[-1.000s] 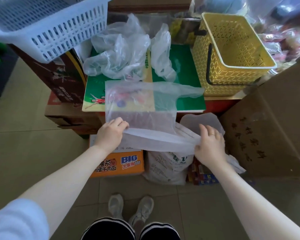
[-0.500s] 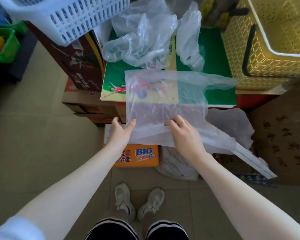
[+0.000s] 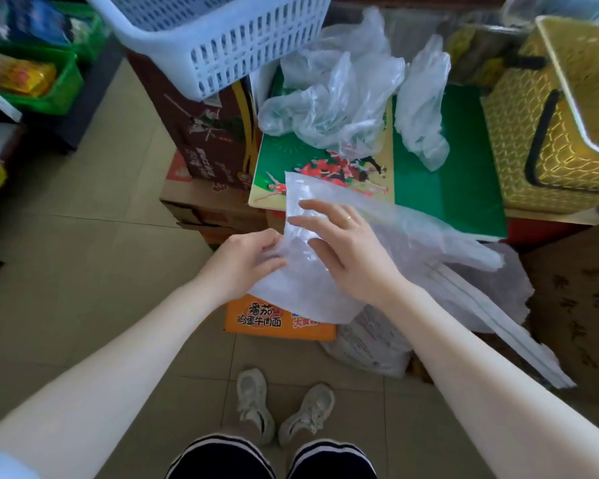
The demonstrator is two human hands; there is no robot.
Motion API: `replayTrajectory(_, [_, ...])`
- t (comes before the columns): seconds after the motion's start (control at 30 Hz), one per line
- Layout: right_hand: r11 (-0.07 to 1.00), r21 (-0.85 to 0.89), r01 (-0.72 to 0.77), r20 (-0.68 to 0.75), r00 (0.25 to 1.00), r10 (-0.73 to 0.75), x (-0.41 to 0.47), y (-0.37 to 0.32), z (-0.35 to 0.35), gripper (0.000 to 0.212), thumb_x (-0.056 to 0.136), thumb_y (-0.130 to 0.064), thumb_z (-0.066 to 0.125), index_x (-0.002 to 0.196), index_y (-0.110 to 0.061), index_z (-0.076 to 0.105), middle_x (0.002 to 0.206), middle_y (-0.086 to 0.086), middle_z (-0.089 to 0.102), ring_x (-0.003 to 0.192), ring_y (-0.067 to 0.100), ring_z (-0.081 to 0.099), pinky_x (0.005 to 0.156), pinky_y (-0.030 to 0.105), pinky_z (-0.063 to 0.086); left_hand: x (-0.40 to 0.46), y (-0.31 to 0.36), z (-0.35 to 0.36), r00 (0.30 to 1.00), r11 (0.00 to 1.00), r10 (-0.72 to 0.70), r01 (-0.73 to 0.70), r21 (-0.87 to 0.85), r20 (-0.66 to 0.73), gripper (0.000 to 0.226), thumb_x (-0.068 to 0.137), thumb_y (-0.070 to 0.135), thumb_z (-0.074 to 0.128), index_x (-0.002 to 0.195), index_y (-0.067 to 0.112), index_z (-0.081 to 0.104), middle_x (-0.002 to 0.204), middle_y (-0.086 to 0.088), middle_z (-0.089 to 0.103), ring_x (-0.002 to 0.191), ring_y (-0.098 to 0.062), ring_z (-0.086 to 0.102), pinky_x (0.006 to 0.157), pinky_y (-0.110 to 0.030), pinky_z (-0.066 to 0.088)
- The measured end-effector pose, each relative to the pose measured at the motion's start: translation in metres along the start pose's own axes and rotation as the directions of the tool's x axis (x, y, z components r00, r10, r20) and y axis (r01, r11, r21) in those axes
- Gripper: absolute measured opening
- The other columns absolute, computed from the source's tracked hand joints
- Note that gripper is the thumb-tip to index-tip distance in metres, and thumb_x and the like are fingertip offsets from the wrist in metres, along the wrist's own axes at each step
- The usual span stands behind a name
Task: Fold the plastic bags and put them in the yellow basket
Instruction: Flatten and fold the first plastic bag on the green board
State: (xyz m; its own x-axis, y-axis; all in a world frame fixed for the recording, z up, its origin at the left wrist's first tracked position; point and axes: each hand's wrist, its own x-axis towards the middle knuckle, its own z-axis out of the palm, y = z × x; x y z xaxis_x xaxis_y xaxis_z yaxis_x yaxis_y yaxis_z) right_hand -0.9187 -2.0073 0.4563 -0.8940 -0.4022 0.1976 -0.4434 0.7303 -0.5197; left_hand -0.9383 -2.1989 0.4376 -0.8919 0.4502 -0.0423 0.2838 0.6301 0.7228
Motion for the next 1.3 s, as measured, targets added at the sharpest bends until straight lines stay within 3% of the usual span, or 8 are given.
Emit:
replayTrajectory(0.13, [0.984, 0.070, 0.161, 0.291, 0.941, -0.175, 0.051, -0.026, -0.014, 0.034, 0.087, -0.011, 0.051, 0.119, -0.011, 0.063, 0.121, 0.011, 0.062, 0.121, 0.034, 0.049, 0.105, 0.041, 0.032, -0.010, 0.006, -0.042, 0.984, 0.987, 0.160, -0.160, -0.004, 0.073, 0.014, 0.081, 0.010, 0.069, 0.091, 0.016, 0.062, 0.069, 0.024, 0.044, 0.068, 0.016, 0.044, 0.062, -0.002, 0.034])
replayTrajectory(0.27, [0.985, 0.043, 0.166, 0.341, 0.925, -0.171, 0.074, -0.034, -0.027, 0.018, 0.086, -0.019, 0.060, 0.082, -0.003, 0.067, 0.073, 0.008, 0.065, 0.071, 0.028, 0.058, 0.094, 0.032, 0.034, -0.015, -0.002, -0.076, 0.996, 0.994, 0.066, -0.061, -0.092, 0.055, 0.020, 0.078, 0.021, 0.073, 0.087, 0.029, 0.057, 0.073, 0.019, 0.057, 0.065, 0.009, 0.051, 0.060, -0.014, 0.038])
replayTrajectory(0.37, [0.999, 0.038, 0.036, 0.352, 0.935, -0.047, 0.077, -0.028, -0.029, 0.025, 0.088, -0.018, 0.063, 0.069, -0.004, 0.055, 0.063, 0.006, 0.050, 0.059, 0.021, 0.042, 0.061, 0.030, 0.032, -0.015, -0.019, -0.092, 0.997, 0.975, -0.078, 0.073, -0.209, -0.015, 0.014, 0.077, 0.023, 0.074, 0.077, 0.029, 0.061, 0.073, 0.015, 0.062, 0.065, 0.005, 0.053, 0.061, -0.010, 0.038])
replayTrajectory(0.67, [0.885, 0.019, -0.465, 0.387, 0.820, 0.422, 0.051, 0.003, -0.035, 0.047, 0.089, -0.025, 0.062, 0.057, -0.013, 0.031, 0.056, -0.001, 0.027, 0.049, 0.010, 0.024, 0.046, 0.022, 0.020, 0.004, -0.056, -0.080, 0.910, 0.691, -0.415, 0.309, -0.654, -0.009, 0.020, 0.094, 0.022, 0.053, 0.083, 0.018, 0.070, 0.084, 0.005, 0.071, 0.082, -0.008, 0.065, 0.074, -0.018, 0.048])
replayTrajectory(0.8, [0.705, 0.241, -0.667, 0.367, 0.735, 0.570, 0.033, 0.016, -0.046, 0.043, 0.085, -0.023, 0.068, 0.064, 0.009, 0.047, 0.064, 0.011, 0.032, 0.057, 0.016, 0.030, 0.050, 0.024, 0.019, 0.029, -0.041, -0.067, 0.871, 0.683, -0.489, 0.353, -0.639, -0.041, 0.037, 0.097, 0.031, 0.046, 0.070, 0.010, 0.059, 0.065, 0.009, 0.058, 0.062, 0.004, 0.057, 0.060, -0.012, 0.042])
replayTrajectory(0.97, [0.502, 0.496, -0.708, 0.316, 0.686, 0.655, 0.013, 0.034, -0.062, 0.013, 0.082, -0.022, 0.069, 0.074, -0.012, 0.070, 0.072, 0.007, 0.065, 0.068, 0.021, 0.057, 0.064, 0.028, 0.041, 0.060, -0.021, -0.056, 0.888, 0.701, -0.457, 0.324, -0.635, -0.052, 0.047, 0.093, 0.049, 0.041, 0.089, 0.008, 0.063, 0.085, -0.004, 0.062, 0.081, -0.017, 0.058, 0.078, -0.038, 0.048])
replayTrajectory(1.13, [0.680, 0.190, -0.708, 0.299, 0.702, 0.647, 0.022, 0.062, -0.068, 0.031, 0.083, -0.030, 0.069, 0.110, -0.017, 0.063, 0.109, -0.004, 0.063, 0.102, 0.013, 0.058, 0.089, 0.026, 0.041, 0.079, 0.005, -0.042, 0.966, 0.818, -0.254, 0.193, -0.542, -0.039, 0.040, 0.097, 0.036, 0.041, 0.085, 0.002, 0.060, 0.078, -0.016, 0.055, 0.072, -0.020, 0.051, 0.068, -0.033, 0.040])
replayTrajectory(1.3, [0.794, 0.364, -0.486, 0.177, 0.873, 0.454, 0.064, 0.048, -0.056, 0.013, 0.086, -0.022, 0.066, 0.098, -0.024, 0.063, 0.095, -0.004, 0.065, 0.088, 0.011, 0.061, 0.082, 0.028, 0.046, 0.099, 0.022, -0.030, 0.972, 0.858, -0.215, 0.144, -0.492, -0.091, 0.058, 0.090, 0.045, 0.044, 0.086, -0.013, 0.052, 0.073, -0.014, 0.048, 0.067, -0.019, 0.042, 0.065, -0.031, 0.032])
